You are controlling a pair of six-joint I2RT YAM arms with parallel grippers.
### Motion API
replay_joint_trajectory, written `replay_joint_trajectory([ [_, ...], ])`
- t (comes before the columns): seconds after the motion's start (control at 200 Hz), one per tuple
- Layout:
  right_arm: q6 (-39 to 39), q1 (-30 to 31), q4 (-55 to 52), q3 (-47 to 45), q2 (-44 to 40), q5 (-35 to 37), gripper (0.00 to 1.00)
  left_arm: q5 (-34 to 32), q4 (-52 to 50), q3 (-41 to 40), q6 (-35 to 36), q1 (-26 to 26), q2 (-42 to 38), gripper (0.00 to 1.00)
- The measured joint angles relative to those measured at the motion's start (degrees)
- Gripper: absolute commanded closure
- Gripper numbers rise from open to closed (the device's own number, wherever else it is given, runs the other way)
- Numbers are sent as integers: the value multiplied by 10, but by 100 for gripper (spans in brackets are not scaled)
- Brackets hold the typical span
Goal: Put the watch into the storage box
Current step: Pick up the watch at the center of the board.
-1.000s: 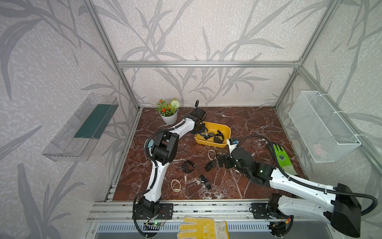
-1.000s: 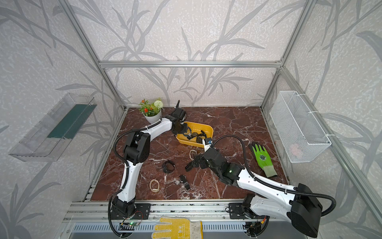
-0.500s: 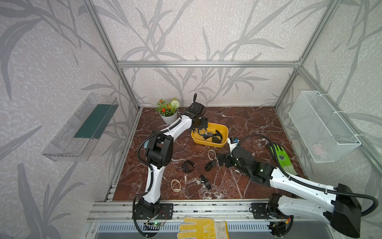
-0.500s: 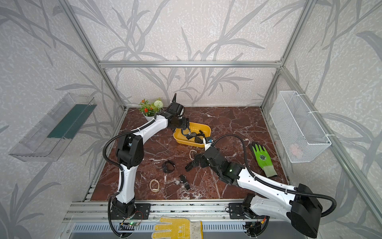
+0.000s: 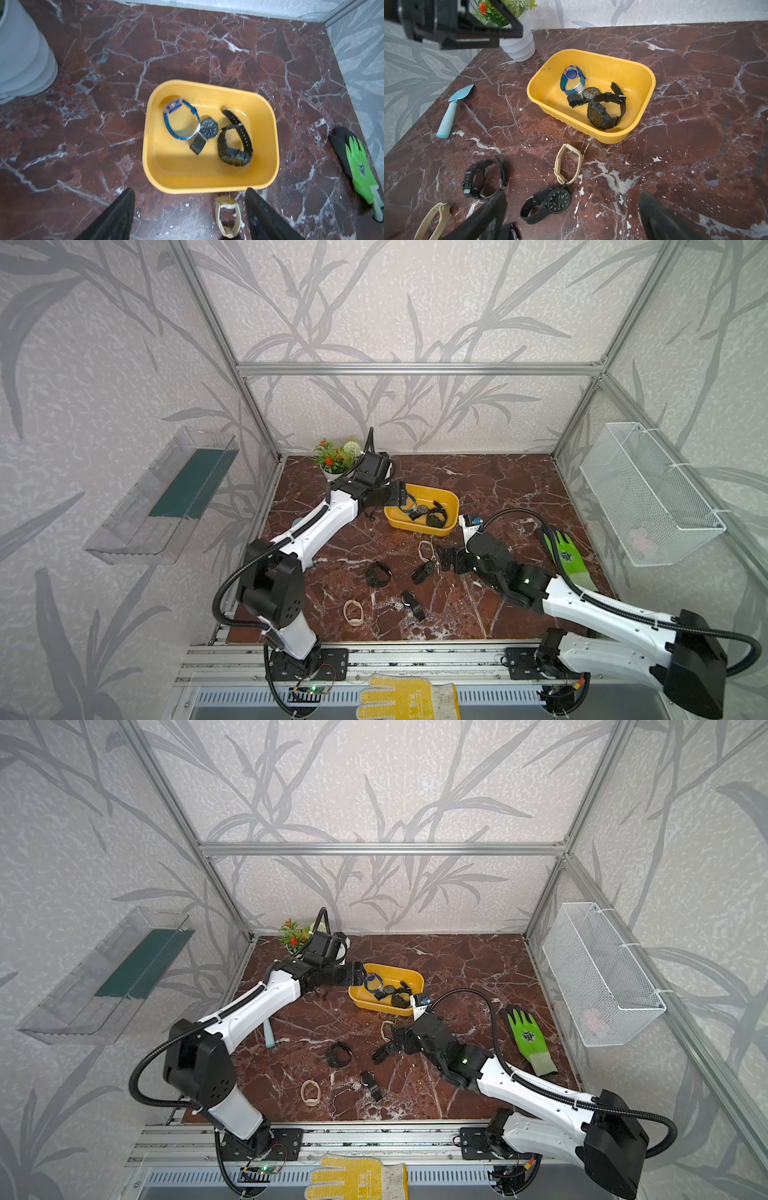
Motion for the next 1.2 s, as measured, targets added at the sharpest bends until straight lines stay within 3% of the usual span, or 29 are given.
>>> replay_joint_trajectory([
  [0.215,-4,-2,10,1,14,-11,1,29,23,-123,0,-9,-84,20],
  [0.49,-4,-2,12,3,27,-26,1,64,47,-243,-5,-50,-116,22],
  [0.79,-1,-2,10,3,31,-32,1,59,80,-242,-13,-133,-77,34],
  [1.2,6,-3,5,2,-11,-21,1,51,108,-181,-21,-145,33,51],
])
